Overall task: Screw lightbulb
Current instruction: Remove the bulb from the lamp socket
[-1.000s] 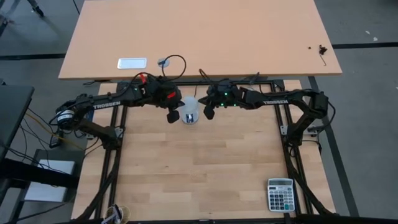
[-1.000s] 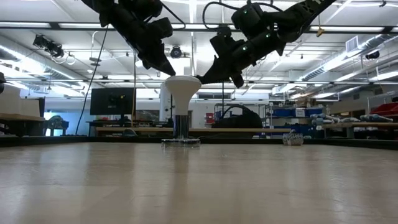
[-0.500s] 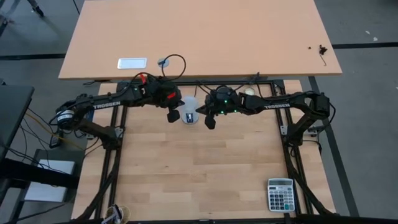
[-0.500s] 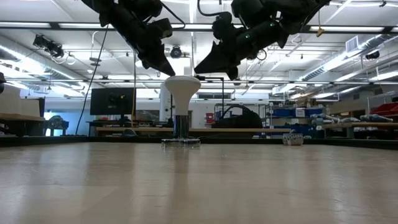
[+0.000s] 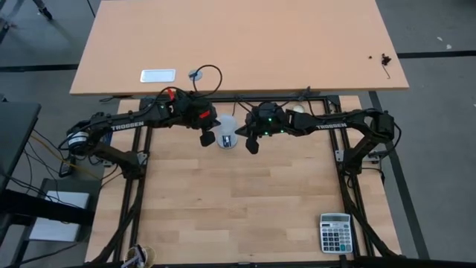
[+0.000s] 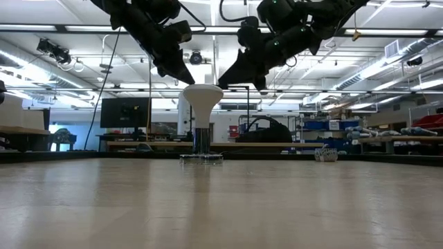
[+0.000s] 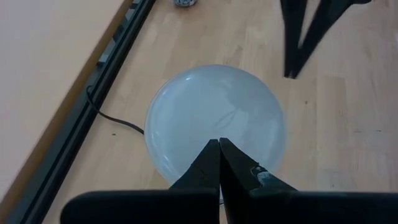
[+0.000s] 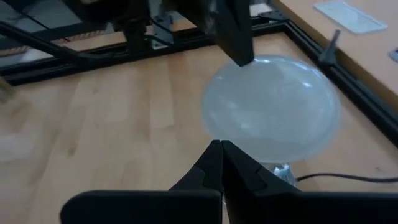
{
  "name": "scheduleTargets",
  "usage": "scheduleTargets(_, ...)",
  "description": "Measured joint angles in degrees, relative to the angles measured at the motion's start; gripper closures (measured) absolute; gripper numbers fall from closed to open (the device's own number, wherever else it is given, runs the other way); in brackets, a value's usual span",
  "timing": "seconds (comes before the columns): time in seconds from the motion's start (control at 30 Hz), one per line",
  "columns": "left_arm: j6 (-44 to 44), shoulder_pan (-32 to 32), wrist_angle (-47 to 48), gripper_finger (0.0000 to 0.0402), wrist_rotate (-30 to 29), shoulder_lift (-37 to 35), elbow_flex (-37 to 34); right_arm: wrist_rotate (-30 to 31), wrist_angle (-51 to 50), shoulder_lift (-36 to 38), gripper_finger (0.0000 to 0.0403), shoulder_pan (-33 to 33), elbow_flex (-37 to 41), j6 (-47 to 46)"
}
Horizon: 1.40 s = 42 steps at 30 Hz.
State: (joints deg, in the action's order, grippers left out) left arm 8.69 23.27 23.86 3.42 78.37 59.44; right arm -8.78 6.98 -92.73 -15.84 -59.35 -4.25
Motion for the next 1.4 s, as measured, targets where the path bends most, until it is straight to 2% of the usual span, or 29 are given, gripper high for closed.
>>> scheduleTargets(0.1, -0.01, 0.02, -0.09, 0.0399, -0.03, 0.0, 0.0, -2.86, -3.99, -0.04, 0.0393, 0.03, -3.15, -1.58)
scheduleTargets(0.33, 0.0, 0.02, -0.28, 0.0399, -0.18, 0.02, 0.0, -1.58, -11.06, -0.02, 0.0393, 0.82, -9.8, -0.63)
scheduleTargets(0.63, -0.15, 0.02, -0.33, 0.0399, -0.14, 0.02, -0.02, -0.73, -20.73, 0.0, 0.0392, 0.28, -11.59, -2.19)
scheduleTargets(0.77, -0.11, 0.02, -0.86, 0.0399, -0.14, 0.02, -0.04, 1.71, -20.32, 0.0, 0.0392, 0.81, -11.59, -1.71)
scheduleTargets(1.07, -0.09, 0.02, -1.2, 0.0399, -0.09, 0.02, -0.04, -0.08, -19.69, -4.84, 0.0392, 0.81, -11.83, -3.37)
scheduleTargets(1.4, 0.03, 0.04, -1.65, 0.0399, 0.08, 0.02, -0.04, 0.17, -17.95, -5.2, 0.0392, -0.01, -11.97, -2.95)
